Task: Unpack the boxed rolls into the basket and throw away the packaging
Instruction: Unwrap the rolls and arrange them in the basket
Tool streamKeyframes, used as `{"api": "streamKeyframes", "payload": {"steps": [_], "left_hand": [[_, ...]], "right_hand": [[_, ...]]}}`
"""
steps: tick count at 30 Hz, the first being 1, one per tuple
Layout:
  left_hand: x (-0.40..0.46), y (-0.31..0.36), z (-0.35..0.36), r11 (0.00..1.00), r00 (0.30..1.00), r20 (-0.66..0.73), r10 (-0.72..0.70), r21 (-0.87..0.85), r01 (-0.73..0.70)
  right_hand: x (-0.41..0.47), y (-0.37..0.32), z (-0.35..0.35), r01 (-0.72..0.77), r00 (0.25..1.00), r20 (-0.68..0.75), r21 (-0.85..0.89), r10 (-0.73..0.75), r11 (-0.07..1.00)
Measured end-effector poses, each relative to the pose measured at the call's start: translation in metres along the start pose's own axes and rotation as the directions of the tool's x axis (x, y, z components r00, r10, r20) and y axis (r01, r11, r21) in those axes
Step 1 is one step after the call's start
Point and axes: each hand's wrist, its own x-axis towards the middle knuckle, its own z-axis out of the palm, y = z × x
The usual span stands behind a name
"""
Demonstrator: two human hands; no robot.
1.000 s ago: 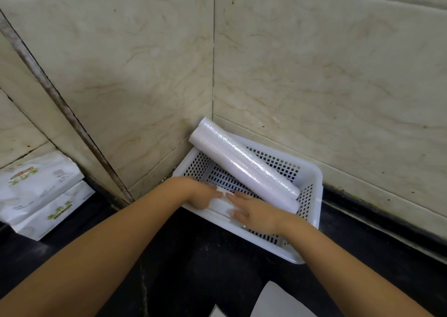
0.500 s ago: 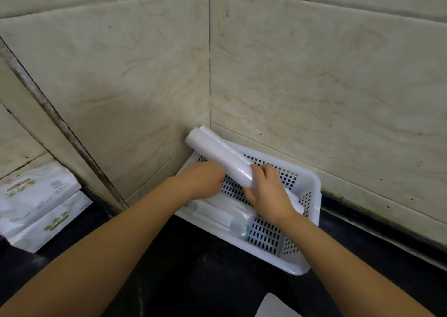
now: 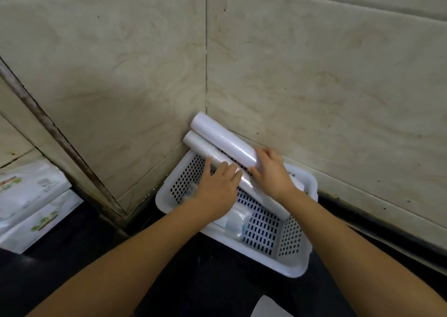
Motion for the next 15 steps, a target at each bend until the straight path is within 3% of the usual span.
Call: {"api": "streamKeyframes", "payload": {"steps": [3,7,10,15], "left_hand": [[-0.015,-0.001,0.001,1.0,1.0,0.02,-0.018,-0.022,0.018],[-0.017,-0.001,-0.004,0.998,0.997,0.08,-0.012,-0.067,0.017],[-0.017,-0.003,-0.009,0.997,0.988,0.151,-0.002,-0.077,0.014],[-0.026,0.003,-0.035,0.979,0.961,0.271,0.055,-0.203,0.001]], "right_hand": [[-0.005,0.004,0.016,-0.025,1.0,-0.014,-0.038,0.025,0.999],[-0.006,0.003,0.014,-0.036,0.999,-0.009,-0.262,0.035,0.965],[-0.012,-0.002,-0.003,-0.078,0.994,0.058,-0.24,0.095,0.968],[-0.051,-0.003,-0.05,-0.105,0.994,0.001,-0.143,0.106,0.984]]}}
